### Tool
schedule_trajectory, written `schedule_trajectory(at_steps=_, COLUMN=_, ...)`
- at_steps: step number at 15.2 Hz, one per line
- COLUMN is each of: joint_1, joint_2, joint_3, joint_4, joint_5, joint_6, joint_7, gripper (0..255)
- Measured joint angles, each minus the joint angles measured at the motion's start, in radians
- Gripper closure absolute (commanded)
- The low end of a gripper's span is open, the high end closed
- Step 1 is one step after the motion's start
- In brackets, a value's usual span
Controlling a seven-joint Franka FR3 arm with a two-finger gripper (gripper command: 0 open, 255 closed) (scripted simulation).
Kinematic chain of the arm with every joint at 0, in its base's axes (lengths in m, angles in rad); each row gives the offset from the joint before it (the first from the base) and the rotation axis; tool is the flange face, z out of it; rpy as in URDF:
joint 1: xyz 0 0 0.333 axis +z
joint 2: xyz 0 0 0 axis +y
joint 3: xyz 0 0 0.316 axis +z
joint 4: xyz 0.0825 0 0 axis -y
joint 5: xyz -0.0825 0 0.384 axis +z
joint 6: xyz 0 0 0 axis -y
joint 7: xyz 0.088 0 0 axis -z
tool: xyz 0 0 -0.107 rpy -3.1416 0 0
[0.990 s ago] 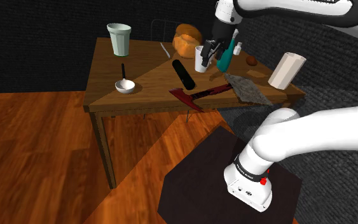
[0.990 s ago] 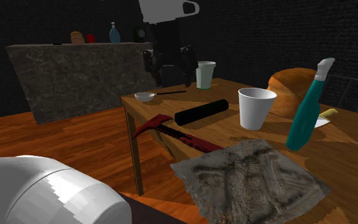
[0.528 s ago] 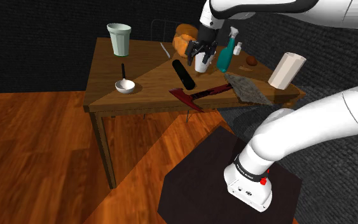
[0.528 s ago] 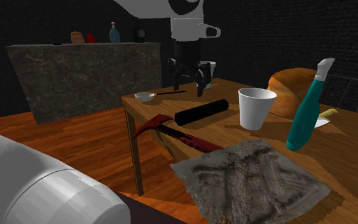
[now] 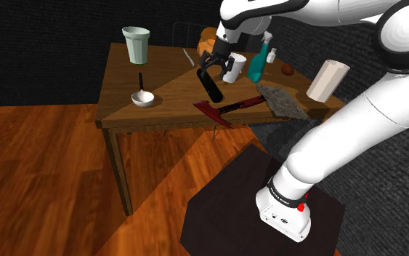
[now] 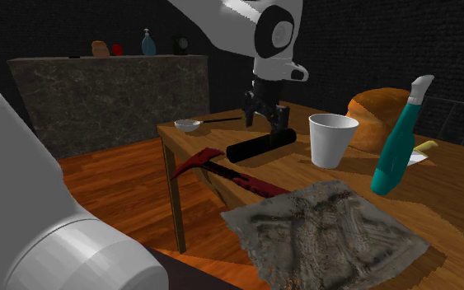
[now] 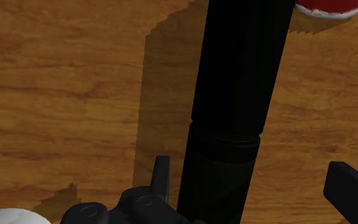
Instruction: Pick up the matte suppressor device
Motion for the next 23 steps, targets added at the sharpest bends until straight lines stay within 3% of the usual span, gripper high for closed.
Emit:
schedule_trajectory(at_steps=7, joint_1=-0.001, joint_2=0.036, joint_3=-0.008, joint_4=-0.056, joint_5=0.021, joint_6=0.089, joint_7=-0.017, gripper=0)
schedule_trajectory(at_steps=8, joint_1=-0.001, joint_2=0.039, joint_3=-0.008, joint_4=-0.060, joint_5=0.022, joint_6=0.095, joint_7=-0.017, gripper=255)
schedule_trajectory(at_steps=18, joint_1=0.000, joint_2=0.040, joint_3=-0.008, joint_4=-0.063, joint_5=0.023, joint_6=0.101, joint_7=-0.018, gripper=255)
schedule_trajectory(at_steps=23, joint_1=-0.002, joint_2=0.027, joint_3=-0.008, joint_4=-0.022, joint_5=0.016, joint_6=0.047, joint_7=-0.009, gripper=255)
